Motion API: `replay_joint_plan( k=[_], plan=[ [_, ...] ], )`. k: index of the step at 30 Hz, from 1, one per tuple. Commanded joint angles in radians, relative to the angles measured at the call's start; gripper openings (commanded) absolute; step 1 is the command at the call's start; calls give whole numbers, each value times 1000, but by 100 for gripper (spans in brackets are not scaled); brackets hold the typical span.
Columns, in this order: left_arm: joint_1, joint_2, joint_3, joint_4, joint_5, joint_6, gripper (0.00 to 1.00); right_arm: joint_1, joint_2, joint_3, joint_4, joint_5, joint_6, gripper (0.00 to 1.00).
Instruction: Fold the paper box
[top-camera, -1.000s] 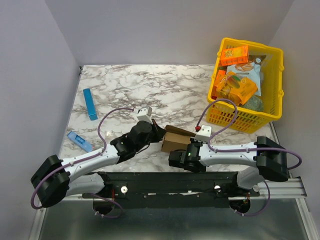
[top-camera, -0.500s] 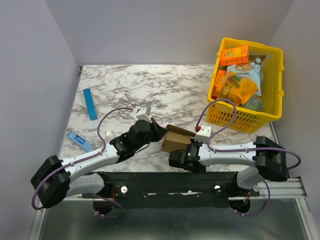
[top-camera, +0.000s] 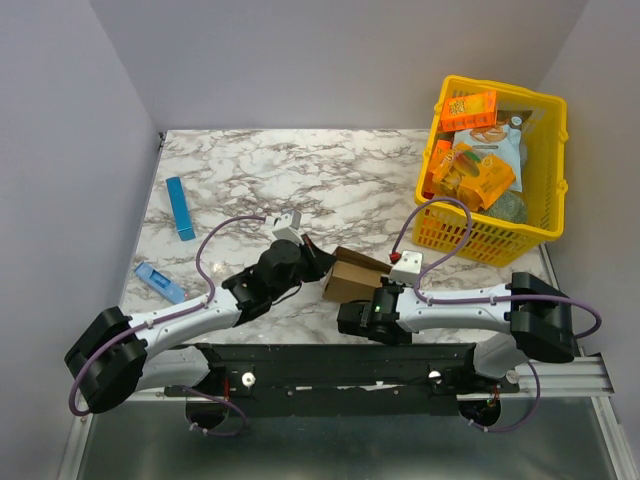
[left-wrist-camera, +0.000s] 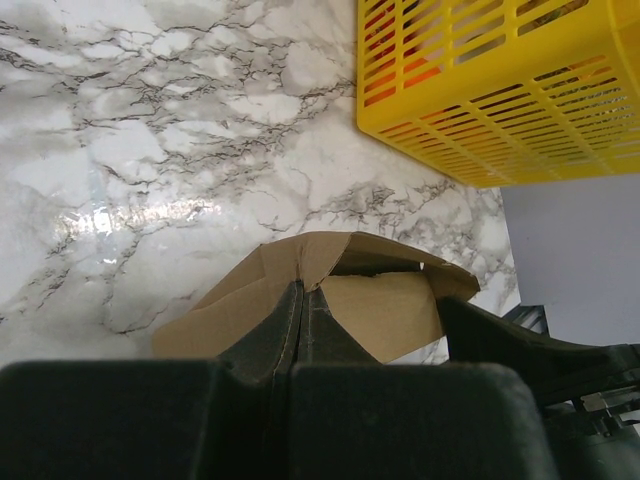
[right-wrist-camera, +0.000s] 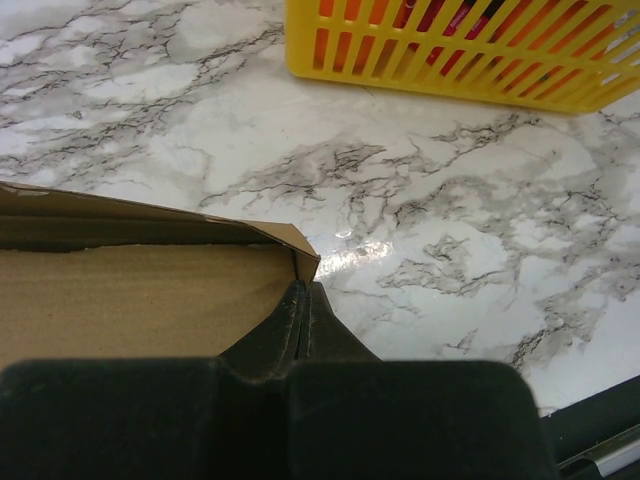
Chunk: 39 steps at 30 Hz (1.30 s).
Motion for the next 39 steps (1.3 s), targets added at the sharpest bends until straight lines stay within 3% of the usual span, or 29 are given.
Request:
replay_joint_plan(
  k=[1, 10, 18, 24, 35, 38, 39],
  plan=[
    [-24, 14, -32, 14, 138, -44, 0, 16, 29, 17, 82, -75, 35, 0],
    [-23, -10, -82, 23, 118, 2, 0, 16, 27, 12, 76, -75, 42, 0],
    [-24, -103, -162, 8, 99, 192, 0, 16, 3, 11, 44, -69, 90, 0],
    [-26, -104, -228, 61, 101, 157, 0, 16, 15, 18, 41, -75, 90, 0],
    [-28, -54, -144, 27, 18, 283, 0, 16, 4, 26, -30, -65, 136, 0],
    [-26, -34, -122, 26, 9, 312, 0, 16, -7, 46, -76, -68, 162, 14],
    [-26, -29, -121, 27, 6, 333, 0, 16, -19, 57, -126, -66, 185, 25]
  ],
)
